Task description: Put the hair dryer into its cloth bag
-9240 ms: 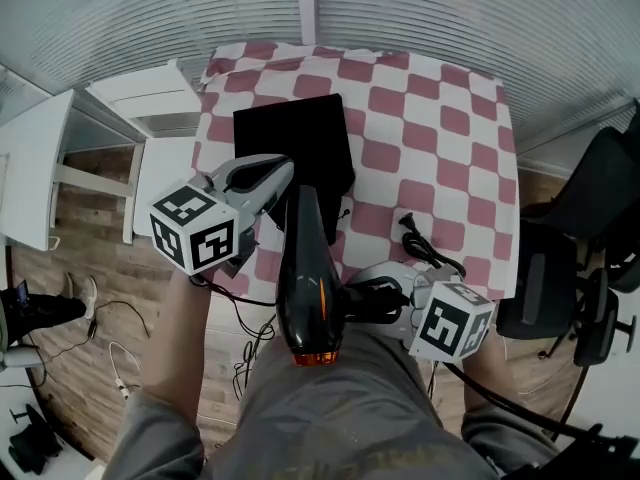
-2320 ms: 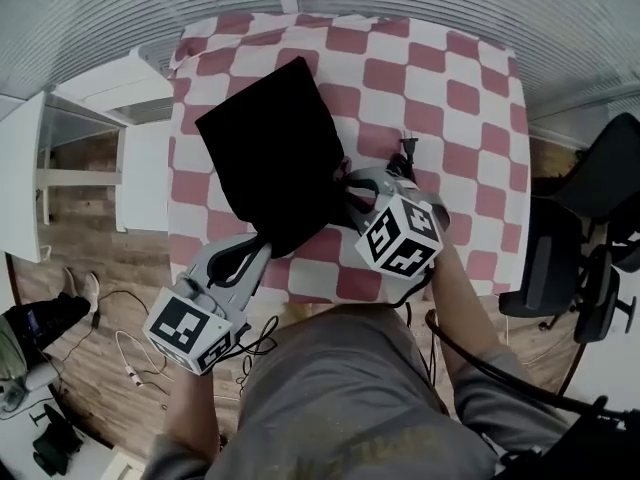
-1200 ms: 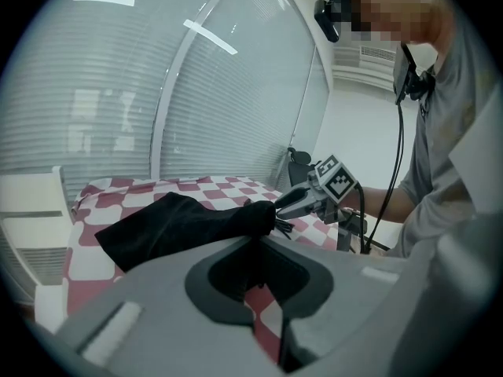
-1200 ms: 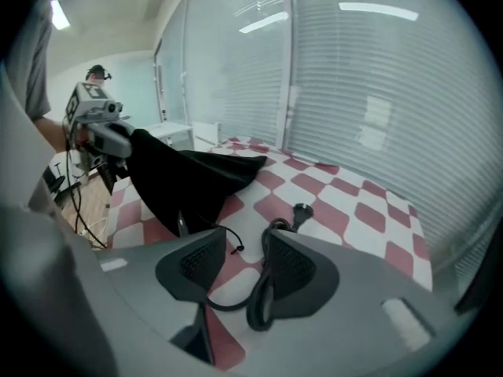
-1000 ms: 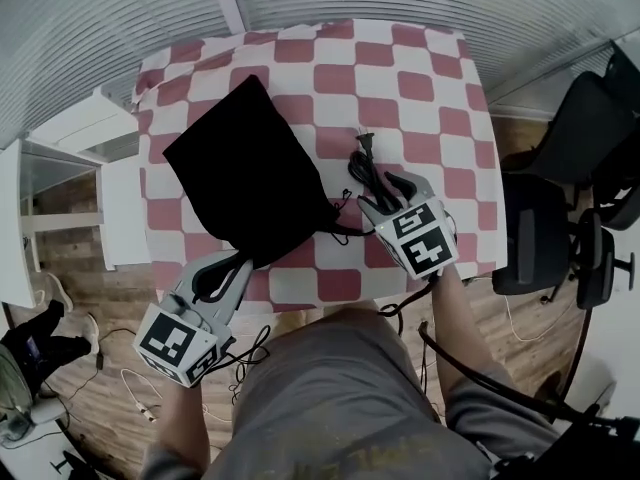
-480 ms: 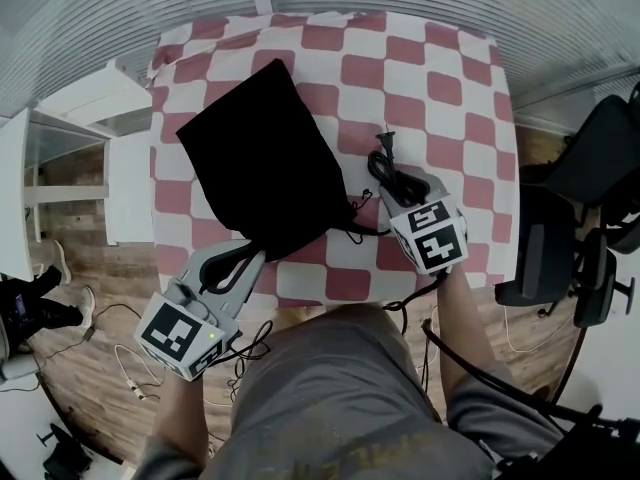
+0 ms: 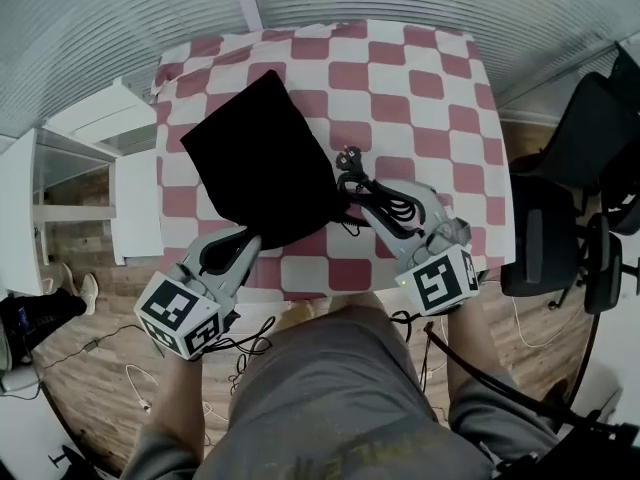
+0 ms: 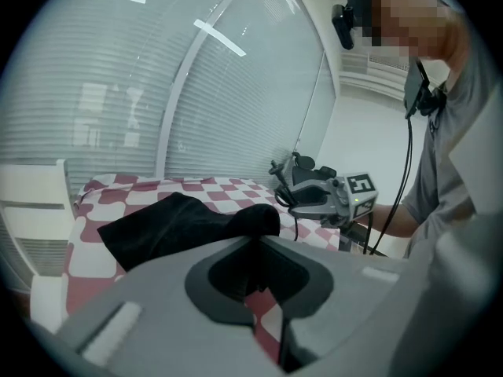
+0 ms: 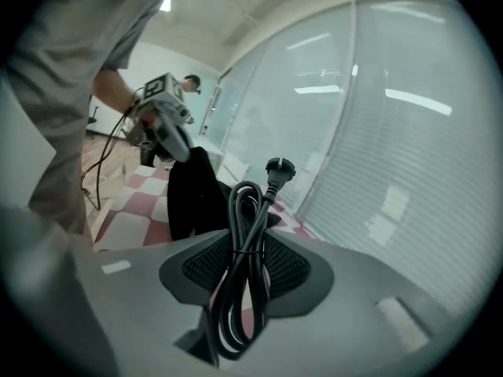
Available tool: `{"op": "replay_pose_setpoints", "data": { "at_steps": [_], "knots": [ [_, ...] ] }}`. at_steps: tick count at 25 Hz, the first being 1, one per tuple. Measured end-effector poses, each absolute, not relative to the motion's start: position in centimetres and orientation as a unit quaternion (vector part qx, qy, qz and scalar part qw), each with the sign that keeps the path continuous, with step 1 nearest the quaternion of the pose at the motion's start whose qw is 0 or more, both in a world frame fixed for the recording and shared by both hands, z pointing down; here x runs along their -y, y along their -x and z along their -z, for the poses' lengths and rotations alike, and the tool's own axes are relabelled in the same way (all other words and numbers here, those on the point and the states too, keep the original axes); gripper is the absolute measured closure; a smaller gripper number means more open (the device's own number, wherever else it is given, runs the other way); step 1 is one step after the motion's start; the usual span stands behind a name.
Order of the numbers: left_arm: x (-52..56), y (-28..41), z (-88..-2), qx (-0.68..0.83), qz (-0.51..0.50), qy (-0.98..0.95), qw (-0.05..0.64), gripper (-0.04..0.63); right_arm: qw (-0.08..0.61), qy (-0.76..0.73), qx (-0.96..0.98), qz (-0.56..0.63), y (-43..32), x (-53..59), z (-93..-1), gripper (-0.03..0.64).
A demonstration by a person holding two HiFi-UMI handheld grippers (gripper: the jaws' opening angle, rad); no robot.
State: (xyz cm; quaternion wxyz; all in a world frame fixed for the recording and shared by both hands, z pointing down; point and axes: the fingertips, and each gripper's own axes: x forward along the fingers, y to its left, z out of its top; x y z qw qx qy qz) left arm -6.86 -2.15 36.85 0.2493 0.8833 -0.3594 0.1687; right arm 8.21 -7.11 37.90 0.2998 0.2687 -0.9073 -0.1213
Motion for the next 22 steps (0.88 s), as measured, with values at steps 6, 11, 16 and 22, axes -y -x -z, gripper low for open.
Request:
{"op": "replay_pose_setpoints", "data": {
  "at_steps": [6, 11, 16, 22],
  "knots": [
    [2.1, 7.1, -37.0, 0.353, -0.175, -0.886, 0.247, 0.578, 0.377, -0.163, 0.877, 0.249, -5.0, 1.5, -37.9, 0.459],
    [1.7, 7.2, -37.2, 0.344, -0.178, -0.889, 0.247, 0.578, 0.428, -0.096, 0.855, 0.277, -3.4, -1.2, -40.3, 0.459],
    [1.0, 7.0, -37.1, 0.336, -0.183, -0.892, 0.240, 0.578, 0.465, -0.054, 0.843, 0.267, -2.7, -2.3, -42.5, 0.459],
    [-0.2, 6.9, -37.4, 0.325, -0.206, -0.898, 0.213, 0.578, 0.492, -0.053, 0.836, 0.237, -2.1, -1.3, -43.9, 0.457]
  ]
}}
